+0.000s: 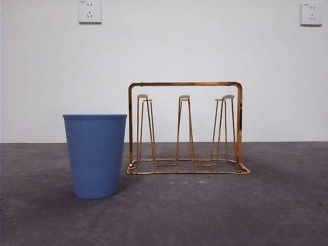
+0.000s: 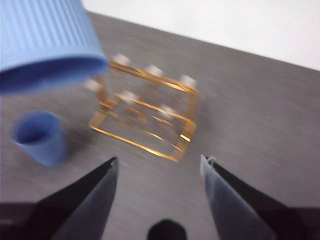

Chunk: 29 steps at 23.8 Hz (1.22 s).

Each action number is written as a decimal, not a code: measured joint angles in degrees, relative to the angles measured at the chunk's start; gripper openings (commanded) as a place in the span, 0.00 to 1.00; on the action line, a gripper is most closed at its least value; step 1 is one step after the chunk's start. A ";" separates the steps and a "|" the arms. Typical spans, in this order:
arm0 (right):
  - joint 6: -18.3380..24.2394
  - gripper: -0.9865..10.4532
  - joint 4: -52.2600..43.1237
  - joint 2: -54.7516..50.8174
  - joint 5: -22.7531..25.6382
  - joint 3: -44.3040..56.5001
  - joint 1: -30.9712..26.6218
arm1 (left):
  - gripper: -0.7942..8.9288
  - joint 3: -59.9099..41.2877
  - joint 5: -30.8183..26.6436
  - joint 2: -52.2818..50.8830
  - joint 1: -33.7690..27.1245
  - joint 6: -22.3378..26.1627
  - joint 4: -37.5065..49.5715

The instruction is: Pick up cup 1,put cup 1 in the cup rack,pick up cup 2,put cup 2 in the cup rack

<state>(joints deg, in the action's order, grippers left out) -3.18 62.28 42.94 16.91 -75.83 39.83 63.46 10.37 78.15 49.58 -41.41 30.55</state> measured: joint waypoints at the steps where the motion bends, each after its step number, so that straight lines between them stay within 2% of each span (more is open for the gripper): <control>1: 0.02 0.34 1.90 -1.05 2.62 0.00 0.00 | 0.07 0.85 -1.97 0.00 0.17 2.84 -3.39; 5: -0.46 0.34 6.97 -5.05 10.40 0.00 0.00 | 0.07 3.72 -11.85 0.04 1.68 14.91 -11.76; 8: -1.57 0.33 8.59 -7.41 11.10 0.00 -0.07 | 0.07 5.03 -17.51 1.29 2.82 22.56 -12.79; 11: -2.01 0.33 8.52 -8.66 11.17 0.00 -0.04 | 0.07 5.62 -20.22 3.98 3.34 27.10 -12.55; 17: -2.21 0.33 10.19 -9.16 11.17 0.00 -0.04 | 0.07 7.23 -24.39 12.13 3.37 30.93 -13.03; 23: -2.21 0.33 10.49 -9.16 11.17 0.07 -0.04 | 0.07 13.51 -25.33 19.58 3.37 34.42 -13.88; 29: -2.21 0.33 11.50 -9.11 11.15 0.11 -0.04 | 0.07 17.94 -27.89 25.24 3.37 35.63 -13.79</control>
<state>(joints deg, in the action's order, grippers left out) -5.39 73.78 33.82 28.05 -75.72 39.79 81.41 -17.52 103.39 52.95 -5.78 16.75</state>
